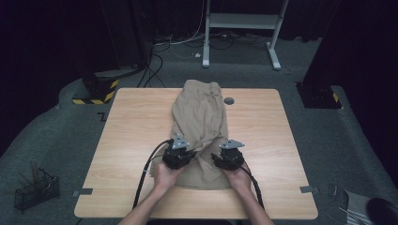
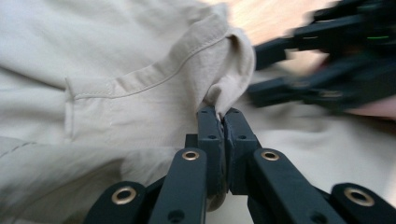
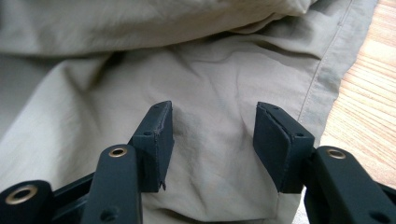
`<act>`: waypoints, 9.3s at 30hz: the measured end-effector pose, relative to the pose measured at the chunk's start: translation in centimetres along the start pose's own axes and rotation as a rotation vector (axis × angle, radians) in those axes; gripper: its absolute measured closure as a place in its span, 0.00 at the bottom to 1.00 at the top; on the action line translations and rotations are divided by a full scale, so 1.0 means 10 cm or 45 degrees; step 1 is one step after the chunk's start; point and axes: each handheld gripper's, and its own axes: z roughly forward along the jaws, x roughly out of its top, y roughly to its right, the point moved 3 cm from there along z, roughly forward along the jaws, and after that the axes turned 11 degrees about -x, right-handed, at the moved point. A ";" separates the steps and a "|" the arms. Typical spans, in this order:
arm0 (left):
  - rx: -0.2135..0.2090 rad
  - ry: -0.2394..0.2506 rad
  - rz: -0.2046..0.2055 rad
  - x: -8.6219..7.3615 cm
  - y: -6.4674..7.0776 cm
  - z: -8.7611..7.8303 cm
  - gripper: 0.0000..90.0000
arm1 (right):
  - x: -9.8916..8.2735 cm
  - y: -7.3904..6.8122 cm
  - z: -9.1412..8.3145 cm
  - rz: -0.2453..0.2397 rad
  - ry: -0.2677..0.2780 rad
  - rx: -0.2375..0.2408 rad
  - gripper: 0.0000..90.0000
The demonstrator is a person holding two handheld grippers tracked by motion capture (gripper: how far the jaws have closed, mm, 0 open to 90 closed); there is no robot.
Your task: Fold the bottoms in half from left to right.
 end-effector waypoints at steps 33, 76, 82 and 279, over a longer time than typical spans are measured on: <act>0.249 0.072 -0.155 -0.31 -0.41 -0.71 0.48 | 0.19 0.24 -0.58 0.097 0.070 0.016 0.57; 0.247 -0.071 -0.092 -0.85 -0.21 -0.58 0.38 | -0.27 0.19 -0.50 -0.041 -0.060 0.152 0.81; 0.177 0.076 -0.109 -0.55 -0.24 -0.68 0.37 | -0.17 0.14 -0.44 0.001 -0.044 0.133 0.70; 0.176 -0.107 -0.199 -0.62 -0.41 -0.40 0.97 | -0.36 0.50 -0.50 0.056 -0.166 0.004 0.97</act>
